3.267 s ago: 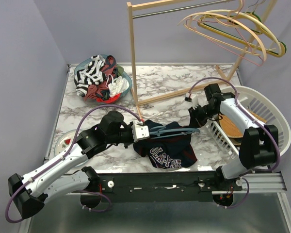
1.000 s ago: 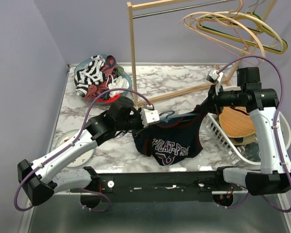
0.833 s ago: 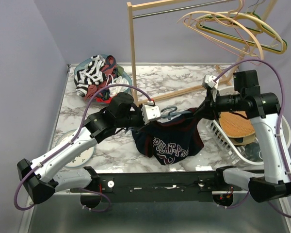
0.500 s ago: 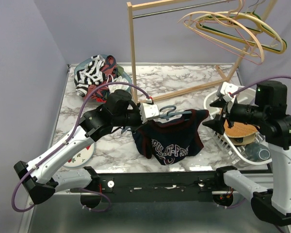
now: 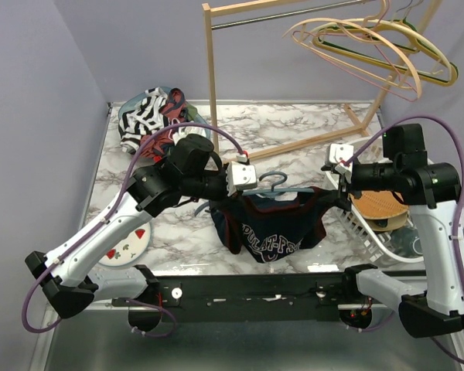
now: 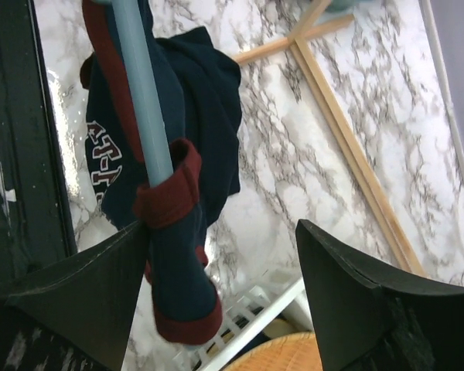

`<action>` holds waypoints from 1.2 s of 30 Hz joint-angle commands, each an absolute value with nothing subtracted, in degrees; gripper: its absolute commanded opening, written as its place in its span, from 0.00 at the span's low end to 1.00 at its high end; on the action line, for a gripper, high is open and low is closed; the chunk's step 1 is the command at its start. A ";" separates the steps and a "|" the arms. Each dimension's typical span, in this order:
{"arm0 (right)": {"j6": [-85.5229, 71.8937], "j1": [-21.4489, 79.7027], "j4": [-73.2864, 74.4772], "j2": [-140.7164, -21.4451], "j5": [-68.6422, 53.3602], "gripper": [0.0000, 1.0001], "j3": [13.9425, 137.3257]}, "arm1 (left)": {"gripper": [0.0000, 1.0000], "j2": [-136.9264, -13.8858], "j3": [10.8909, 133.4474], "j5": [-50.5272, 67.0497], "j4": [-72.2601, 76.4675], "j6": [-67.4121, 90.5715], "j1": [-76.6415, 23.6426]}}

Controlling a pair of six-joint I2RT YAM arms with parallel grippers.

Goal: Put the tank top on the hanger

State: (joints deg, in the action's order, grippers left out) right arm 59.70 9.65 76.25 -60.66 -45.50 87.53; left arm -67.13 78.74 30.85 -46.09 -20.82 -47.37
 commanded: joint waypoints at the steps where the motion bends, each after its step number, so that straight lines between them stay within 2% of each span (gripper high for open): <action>1: 66.89 11.68 87.36 -61.78 -53.17 0.81 85.08 | 0.00 -67.59 80.77 34.98 -44.83 -20.48 -47.46; 3: 66.62 14.31 87.36 -62.49 -53.87 0.77 83.16 | 0.00 -67.85 81.03 34.54 -43.77 -20.48 -47.46; 6: 65.83 17.65 87.36 -62.58 -53.88 0.63 81.30 | 0.00 -67.94 80.86 33.49 -42.54 -20.48 -47.46; 7: 65.57 18.27 87.36 -62.58 -53.70 0.51 80.17 | 0.00 -67.85 80.77 33.31 -42.10 -20.57 -47.55; 9: 65.21 19.33 87.36 -62.49 -53.62 0.33 79.19 | 0.00 -67.76 79.99 33.14 -41.05 -20.65 -47.46; 10: 65.13 19.77 87.28 -62.32 -53.79 0.10 78.58 | 0.00 -67.68 79.55 33.13 -40.52 -20.57 -47.46; 11: 64.60 20.21 87.36 -62.14 -54.14 0.01 78.40 | 0.00 -67.59 79.11 33.40 -39.65 -20.57 -47.46; 17: 52.95 20.48 85.27 -61.96 -55.73 0.01 83.66 | 0.01 -67.06 76.12 30.69 -35.96 -19.51 -47.37; 18: 50.91 20.48 84.38 -61.96 -54.94 0.00 84.11 | 0.10 -66.71 75.50 29.11 -35.43 -19.51 -47.46; 19: 48.97 20.30 83.50 -61.44 -54.06 0.00 84.29 | 0.36 -66.36 75.24 27.44 -34.81 -19.25 -47.46; 21: 44.22 19.08 80.52 -60.56 -54.58 0.01 83.76 | 0.60 -64.52 74.19 21.90 -32.62 -19.07 -47.29; 22: 42.90 18.55 79.55 -60.30 -55.36 0.00 83.67 | 0.76 -63.73 73.74 20.58 -31.65 -19.25 -47.29; 25: 37.63 15.22 75.77 -58.98 -55.20 0.00 84.11 | 0.93 -59.51 71.99 13.73 -27.17 -19.25 -47.11; 27: 35.69 11.89 74.62 -59.32 -55.11 0.00 85.16 | 0.99 -56.79 71.46 7.78 -24.27 -19.25 -46.93; 32: 34.45 5.02 74.88 -62.48 -53.79 0.00 93.41 | 0.99 -52.22 71.37 0.45 -23.81 -20.13 -45.97; 36: 33.49 1.76 75.06 -66.61 -51.68 0.00 102.02 | 0.99 -48.96 66.29 -5.27 -24.26 -20.48 -45.79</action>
State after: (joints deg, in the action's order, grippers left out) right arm 36.67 4.38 76.34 -63.70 -52.16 93.47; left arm -51.68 71.29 4.10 -25.56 -19.90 -46.26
